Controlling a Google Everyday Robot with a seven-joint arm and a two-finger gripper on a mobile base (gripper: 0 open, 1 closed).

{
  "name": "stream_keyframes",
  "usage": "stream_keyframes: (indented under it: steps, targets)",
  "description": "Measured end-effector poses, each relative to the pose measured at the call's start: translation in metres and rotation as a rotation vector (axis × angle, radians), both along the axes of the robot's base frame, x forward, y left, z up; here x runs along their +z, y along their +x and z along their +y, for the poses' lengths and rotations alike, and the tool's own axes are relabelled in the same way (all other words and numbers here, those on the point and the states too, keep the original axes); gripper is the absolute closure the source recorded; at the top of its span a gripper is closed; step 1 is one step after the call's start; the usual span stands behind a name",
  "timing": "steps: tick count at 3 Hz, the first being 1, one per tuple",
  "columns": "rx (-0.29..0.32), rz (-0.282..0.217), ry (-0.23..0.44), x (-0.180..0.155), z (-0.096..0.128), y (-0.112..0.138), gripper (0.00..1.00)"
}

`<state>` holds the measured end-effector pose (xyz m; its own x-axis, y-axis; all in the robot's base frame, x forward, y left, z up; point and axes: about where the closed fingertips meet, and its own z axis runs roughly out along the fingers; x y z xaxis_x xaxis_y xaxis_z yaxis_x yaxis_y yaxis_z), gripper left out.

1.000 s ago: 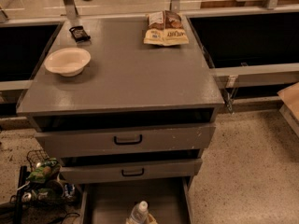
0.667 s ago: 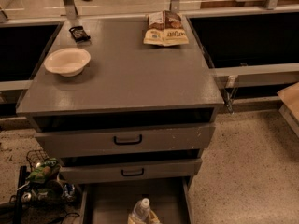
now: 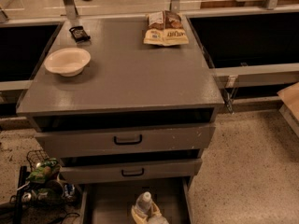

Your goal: Place blue plastic bottle into bottom drawer

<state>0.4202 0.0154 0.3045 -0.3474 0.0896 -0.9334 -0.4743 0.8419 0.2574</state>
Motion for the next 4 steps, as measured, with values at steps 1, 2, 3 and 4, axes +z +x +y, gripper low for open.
stream_keyframes:
  steps: [1, 2, 3, 4]
  targets:
    - [0.000, 0.000, 0.000, 0.000, 0.000, 0.000, 1.00]
    - [-0.026, -0.018, -0.034, -0.009, 0.000, 0.004, 1.00]
    - [-0.088, -0.067, -0.128, -0.022, -0.002, 0.016, 1.00]
    - [-0.088, -0.067, -0.128, -0.022, -0.002, 0.016, 1.00]
